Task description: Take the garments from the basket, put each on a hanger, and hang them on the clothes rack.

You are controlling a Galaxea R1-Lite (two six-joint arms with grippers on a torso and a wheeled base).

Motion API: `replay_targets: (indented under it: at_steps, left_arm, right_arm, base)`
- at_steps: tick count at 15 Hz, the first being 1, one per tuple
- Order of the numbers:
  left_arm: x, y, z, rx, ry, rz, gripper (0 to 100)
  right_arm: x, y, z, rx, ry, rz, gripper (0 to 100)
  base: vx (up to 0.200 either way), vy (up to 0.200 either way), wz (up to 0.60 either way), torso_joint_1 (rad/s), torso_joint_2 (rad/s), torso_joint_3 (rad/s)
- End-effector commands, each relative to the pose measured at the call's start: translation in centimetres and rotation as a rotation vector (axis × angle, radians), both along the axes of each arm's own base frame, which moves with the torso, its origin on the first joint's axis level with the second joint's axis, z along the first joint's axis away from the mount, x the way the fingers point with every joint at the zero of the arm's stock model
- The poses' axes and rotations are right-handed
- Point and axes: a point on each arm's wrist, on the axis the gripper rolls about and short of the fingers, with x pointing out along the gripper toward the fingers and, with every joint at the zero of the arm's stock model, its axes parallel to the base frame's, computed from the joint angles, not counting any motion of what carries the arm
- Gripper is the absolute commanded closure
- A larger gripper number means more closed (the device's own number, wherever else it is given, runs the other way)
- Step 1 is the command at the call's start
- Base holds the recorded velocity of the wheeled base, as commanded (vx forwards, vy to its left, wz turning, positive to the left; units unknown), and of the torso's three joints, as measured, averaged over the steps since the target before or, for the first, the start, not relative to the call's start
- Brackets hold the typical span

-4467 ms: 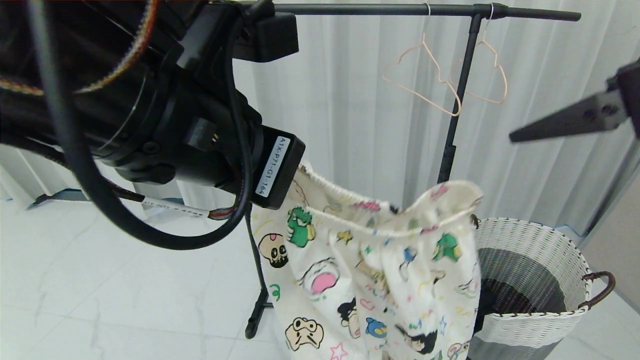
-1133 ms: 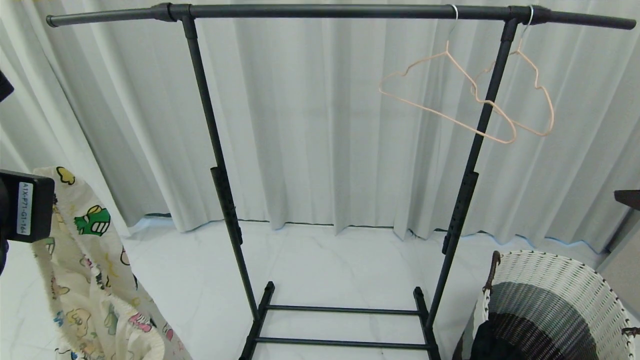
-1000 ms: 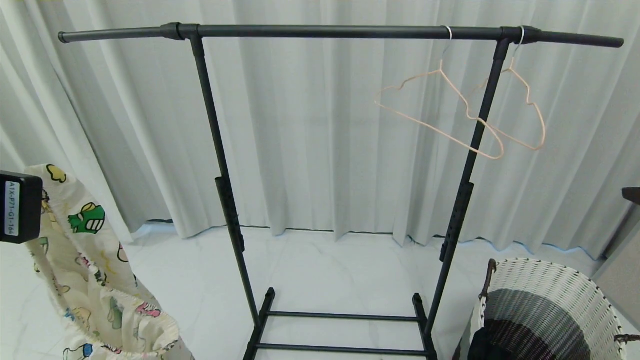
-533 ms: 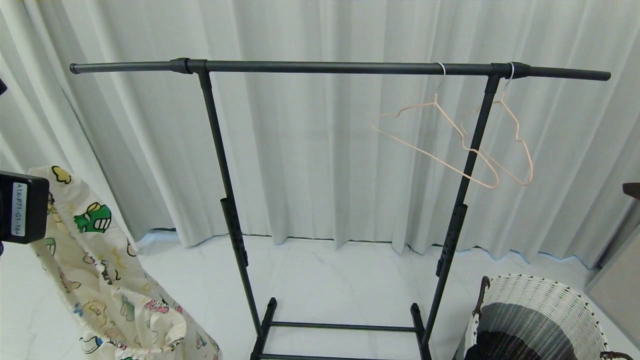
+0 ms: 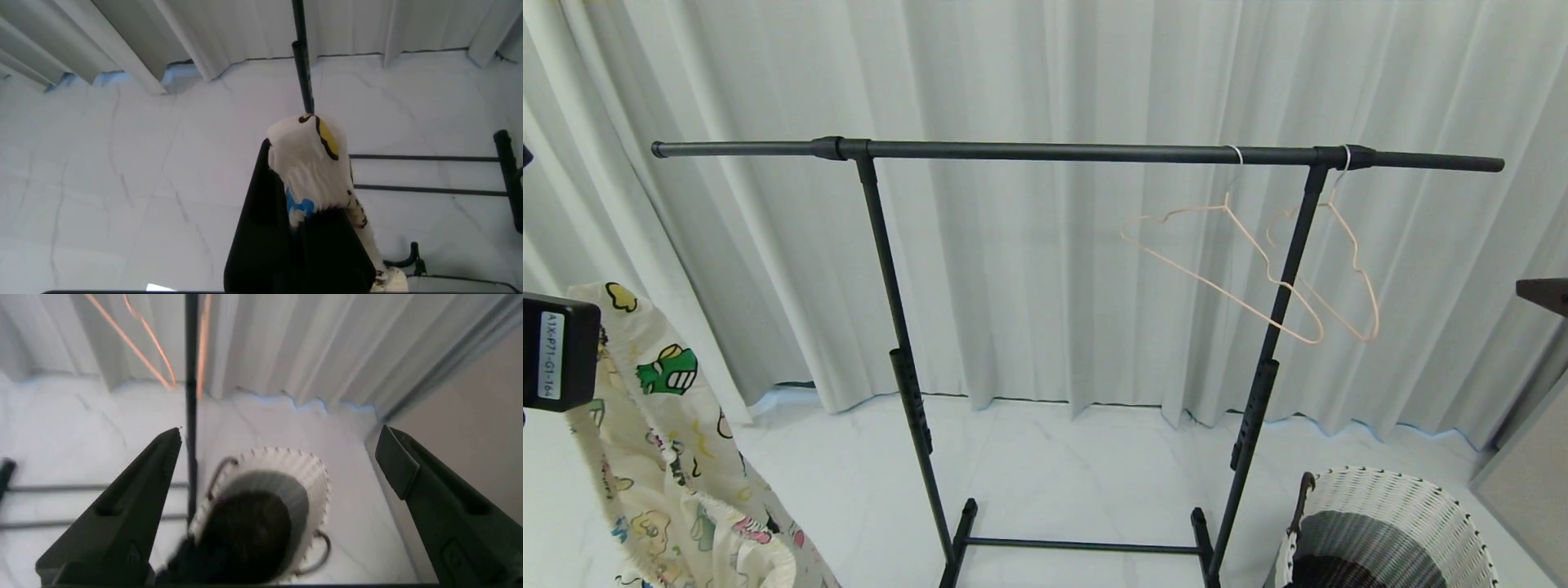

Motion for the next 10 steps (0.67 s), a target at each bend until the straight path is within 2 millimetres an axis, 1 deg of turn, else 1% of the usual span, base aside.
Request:
replay_targets:
  at_steps: [1,3,4,7,8,10]
  left_arm:
    - [0.1,0.0,0.1,-0.001,-0.005,0.001,100]
    - [0.4,-0.1,0.3,-0.008,-0.040,-0.001,100]
    - [0.3,-0.1,0.3,-0.003,-0.039,-0.004,100]
    - [0.2,-0.1,0.2,0.000,-0.037,-0.007,100]
    - [0.2,-0.1,0.2,0.000,-0.037,-0.007,100]
    - [0.2,-0.1,0.2,0.000,-0.038,-0.007,100]
  right_arm:
    - [1.2,0.1,-1.1,0.011,0.021,0.023,0]
    - [1.8,-0.2,-1.0,0.047,-0.006,0.087,0]
    - [2.3,-0.6,-1.0,0.060,-0.010,0.099,0]
    - [3.5,-1.2,-1.4,0.069,0.000,0.077,0]
    - [3.7,-1.2,-1.4,0.069,0.003,0.077,0]
    - [5.0,-1.2,-1.6,0.069,0.031,0.073,0]
  base:
    - [0.200,0.000,0.00,0.022,-0.05,-0.032]
    - [0.200,0.000,0.00,0.002,-0.02,-0.005]
    - [0.200,0.000,0.00,0.007,-0.01,0.002]
    - [0.200,0.000,0.00,0.019,0.00,-0.004]
    - [0.200,0.000,0.00,-0.002,0.00,0.002]
    - [0.200,0.000,0.00,0.000,0.00,0.002]
